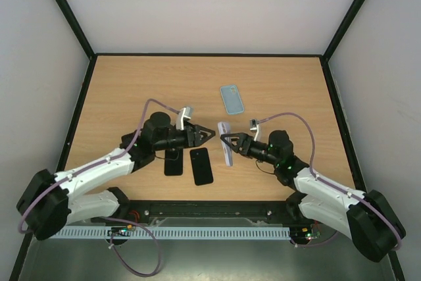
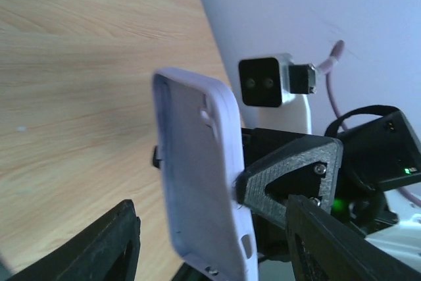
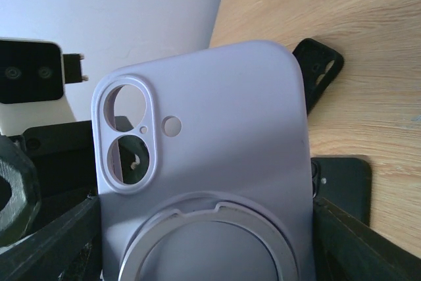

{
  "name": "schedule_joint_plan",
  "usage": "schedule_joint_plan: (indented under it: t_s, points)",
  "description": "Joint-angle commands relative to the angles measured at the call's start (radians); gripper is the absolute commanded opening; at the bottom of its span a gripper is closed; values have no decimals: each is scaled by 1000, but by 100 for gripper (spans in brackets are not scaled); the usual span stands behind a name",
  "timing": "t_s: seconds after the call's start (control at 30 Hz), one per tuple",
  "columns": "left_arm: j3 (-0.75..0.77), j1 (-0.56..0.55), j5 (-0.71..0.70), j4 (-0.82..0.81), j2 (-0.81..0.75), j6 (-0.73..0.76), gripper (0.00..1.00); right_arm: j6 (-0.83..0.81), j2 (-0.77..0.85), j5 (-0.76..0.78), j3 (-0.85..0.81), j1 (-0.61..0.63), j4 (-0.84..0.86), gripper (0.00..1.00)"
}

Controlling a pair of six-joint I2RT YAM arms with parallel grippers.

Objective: Put the phone into the phone case

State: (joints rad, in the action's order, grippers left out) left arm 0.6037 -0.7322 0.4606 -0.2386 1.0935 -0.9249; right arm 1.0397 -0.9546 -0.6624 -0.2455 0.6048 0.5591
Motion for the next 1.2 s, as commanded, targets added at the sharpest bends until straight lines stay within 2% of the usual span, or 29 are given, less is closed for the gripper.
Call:
schedule_joint_plan:
  t_s: [0.0,0.13,0.3,0.47,0.63,0.73,0.8,0.9,1.17]
  points:
    - [3,-54,52,-246,79,-107,61,5,45,-30,12,8,34,65]
    - [7,-84,61,-352,149,-155,52,0,87,-25,26,9,10,65]
    - [3,-90,60,-422,195,-190,31,-6,118,-26,63,9,-15,65]
    - [1,-94,81,-485,242,-203,4,-12,150,-1,94,9,-37,65]
    - [-5,-95,90,-506,275,-206,3,-18,172,8,106,9,-59,66]
    - [-8,-95,85,-499,278,-197,3,-33,182,25,106,9,-102,75]
    - [-9,-96,75,-477,274,-182,3,-42,195,54,106,9,-148,86]
    - [4,-95,34,-358,258,-135,3,-56,232,107,108,9,-234,99]
    - [148,-137,-135,65,305,42,3,-56,375,253,101,9,-462,97]
